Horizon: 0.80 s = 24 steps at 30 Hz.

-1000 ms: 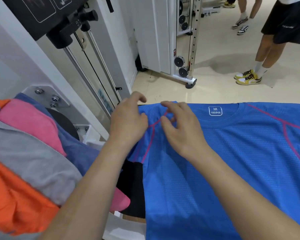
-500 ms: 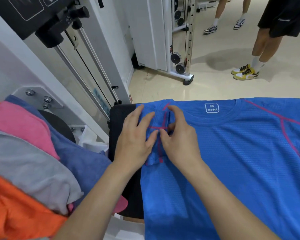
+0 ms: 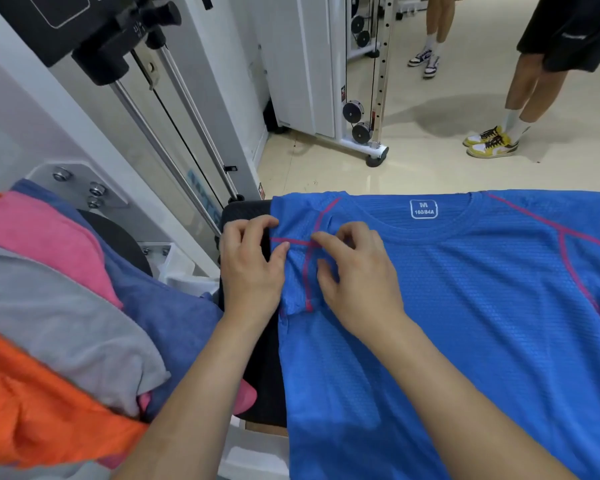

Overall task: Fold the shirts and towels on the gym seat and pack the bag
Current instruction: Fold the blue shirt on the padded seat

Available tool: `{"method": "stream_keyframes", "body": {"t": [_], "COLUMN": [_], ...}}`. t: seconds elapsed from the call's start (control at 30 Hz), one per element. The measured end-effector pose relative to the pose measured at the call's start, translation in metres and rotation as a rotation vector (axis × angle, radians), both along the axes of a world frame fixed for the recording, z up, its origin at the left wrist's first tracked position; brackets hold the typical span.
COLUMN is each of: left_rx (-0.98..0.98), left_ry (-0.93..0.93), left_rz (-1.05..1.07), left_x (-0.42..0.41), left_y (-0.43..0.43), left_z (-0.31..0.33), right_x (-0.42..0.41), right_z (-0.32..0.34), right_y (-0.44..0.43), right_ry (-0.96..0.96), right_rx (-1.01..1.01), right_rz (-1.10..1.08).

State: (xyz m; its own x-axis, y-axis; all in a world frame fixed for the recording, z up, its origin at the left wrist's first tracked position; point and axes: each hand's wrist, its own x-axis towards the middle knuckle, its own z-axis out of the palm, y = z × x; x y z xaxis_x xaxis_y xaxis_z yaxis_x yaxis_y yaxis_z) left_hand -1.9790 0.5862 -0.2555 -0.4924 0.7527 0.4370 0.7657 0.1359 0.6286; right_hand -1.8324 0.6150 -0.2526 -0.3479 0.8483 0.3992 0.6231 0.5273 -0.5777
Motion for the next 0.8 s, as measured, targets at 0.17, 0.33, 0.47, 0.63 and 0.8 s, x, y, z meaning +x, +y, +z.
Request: {"method": "stream_keyframes", "body": {"t": [0.17, 0.33, 0.47, 0.63, 0.8], "left_rx": [-0.063, -0.317, -0.352, -0.395, -0.374], "left_ry": [0.466, 0.566, 0.572, 0.556, 0.478], "left_rz": [-0.200, -0.172, -0.168, -0.203, -0.193], "left_x": [0.024, 0.029, 0.029, 0.026, 0.062], "left_y": [-0.010, -0.012, -0.011, -0.016, -0.017], "left_z": [-0.019, -0.049, -0.047, -0.039, -0.007], "right_x": [0.046, 0.115, 0.165, 0.213, 0.250], "right_z": [0.008, 0.007, -0.004, 0.003, 0.020], "right_y": [-0.008, -0.032, -0.046, -0.044, -0.009], "right_ry": [0.057, -0.061, -0.046, 0.043, 0.200], "right_rx": [-0.129, -0.172, -0.231, -0.364, -0.536], "right_rz": [0.005, -0.085, -0.242, -0.576, -0.753]}}
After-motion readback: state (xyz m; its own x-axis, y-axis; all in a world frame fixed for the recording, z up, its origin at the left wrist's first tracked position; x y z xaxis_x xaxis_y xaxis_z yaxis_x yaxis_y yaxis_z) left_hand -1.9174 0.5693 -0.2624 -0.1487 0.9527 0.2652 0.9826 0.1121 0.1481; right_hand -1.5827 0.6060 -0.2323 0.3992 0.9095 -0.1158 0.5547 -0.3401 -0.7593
